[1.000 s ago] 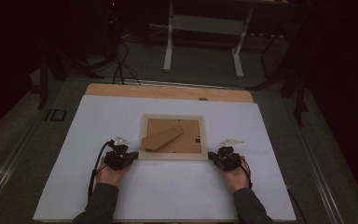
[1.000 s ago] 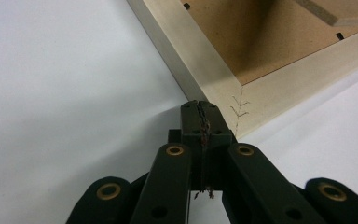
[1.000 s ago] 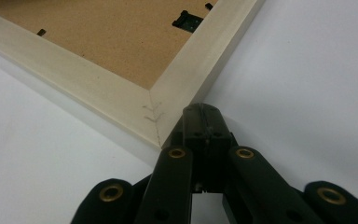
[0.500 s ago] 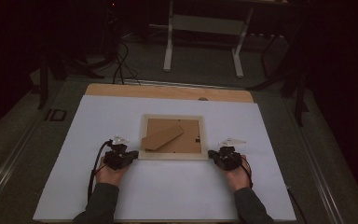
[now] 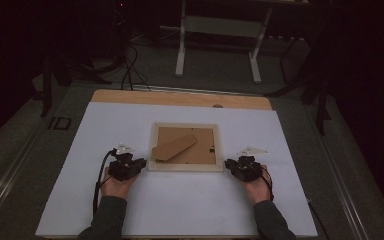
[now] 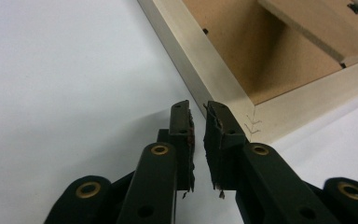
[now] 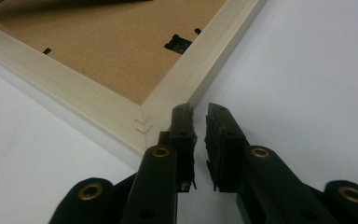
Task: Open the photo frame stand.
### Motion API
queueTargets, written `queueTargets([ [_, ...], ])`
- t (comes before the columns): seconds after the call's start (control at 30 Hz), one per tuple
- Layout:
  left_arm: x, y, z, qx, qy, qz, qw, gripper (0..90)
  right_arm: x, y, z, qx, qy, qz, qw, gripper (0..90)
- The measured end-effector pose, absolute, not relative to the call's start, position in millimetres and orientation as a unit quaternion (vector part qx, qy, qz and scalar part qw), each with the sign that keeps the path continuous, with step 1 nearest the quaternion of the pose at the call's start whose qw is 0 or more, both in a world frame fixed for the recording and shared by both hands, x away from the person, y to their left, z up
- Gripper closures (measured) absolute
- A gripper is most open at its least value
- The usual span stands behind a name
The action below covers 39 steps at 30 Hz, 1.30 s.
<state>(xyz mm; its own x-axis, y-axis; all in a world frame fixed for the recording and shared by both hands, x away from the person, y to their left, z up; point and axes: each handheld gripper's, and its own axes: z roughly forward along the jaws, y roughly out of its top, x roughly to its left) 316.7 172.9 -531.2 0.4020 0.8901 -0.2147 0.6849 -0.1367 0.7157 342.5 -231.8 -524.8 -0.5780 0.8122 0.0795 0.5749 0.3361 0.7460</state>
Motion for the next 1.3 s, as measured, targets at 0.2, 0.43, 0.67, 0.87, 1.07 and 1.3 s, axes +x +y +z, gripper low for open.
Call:
queueTargets([
  [0.2,316.5,174.7,-529.8,0.737,0.533,0.126,0.394,76.0,343.6,-232.6,-523.9,0.431,0.802,0.383,0.153,75.5],
  [0.43,313.2,175.3,-522.3,0.732,0.532,0.126,0.407,68.0,343.3,-231.3,-523.0,0.428,0.802,0.386,0.155,68.6],
  [0.67,310.6,178.6,-511.2,0.723,0.534,0.134,0.417,58.1,343.5,-230.5,-523.7,0.43,0.801,0.387,0.152,63.2],
  [0.87,308.6,182.4,-497.9,0.724,0.527,0.138,0.423,55.2,345.0,-235.2,-524.3,0.445,0.793,0.388,0.149,58.3],
  [1.07,309.9,181.8,-484.9,0.737,0.504,0.127,0.432,55.3,344.9,-236.5,-524.1,0.445,0.794,0.387,0.147,56.7],
  [1.3,318.7,172.8,-468.0,0.758,0.469,0.119,0.437,54.0,345.2,-238.4,-524.1,0.447,0.792,0.389,0.145,54.1],
])
